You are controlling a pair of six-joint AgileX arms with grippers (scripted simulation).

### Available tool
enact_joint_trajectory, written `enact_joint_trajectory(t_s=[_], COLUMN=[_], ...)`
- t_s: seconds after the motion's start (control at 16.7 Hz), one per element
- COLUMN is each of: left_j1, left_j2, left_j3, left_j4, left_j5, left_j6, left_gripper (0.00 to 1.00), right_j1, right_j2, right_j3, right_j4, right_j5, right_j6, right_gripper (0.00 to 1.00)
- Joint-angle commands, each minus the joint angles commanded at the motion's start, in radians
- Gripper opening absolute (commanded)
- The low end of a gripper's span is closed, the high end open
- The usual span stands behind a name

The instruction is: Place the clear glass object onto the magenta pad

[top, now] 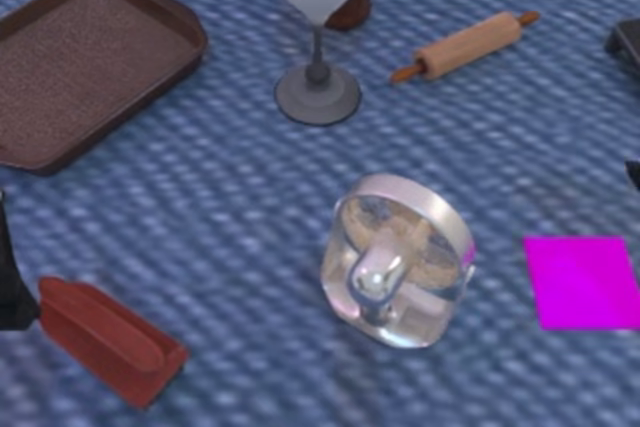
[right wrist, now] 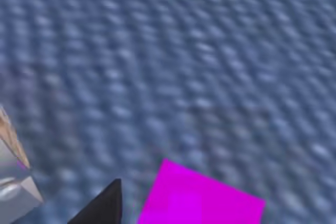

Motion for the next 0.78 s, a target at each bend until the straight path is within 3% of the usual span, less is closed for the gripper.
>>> enact_joint_trajectory(t_s=[0.42,0.78], left_j1=[0.0,0.0], left_j2=[0.0,0.0], left_j3=[0.0,0.0], left_j4=[0.0,0.0], left_j5=[0.0,0.0], left_j6=[0.0,0.0], left_gripper=[1.0,1.0], right_j1=[0.227,0.365], right_j2=[0.706,1.125], right_j3=[0.734,1.124], right_j4=[-0.473,-0.785], right_j5=[-0.003,-0.002], right_j6=[-0.091,-0.15], right_gripper=[1.0,1.0])
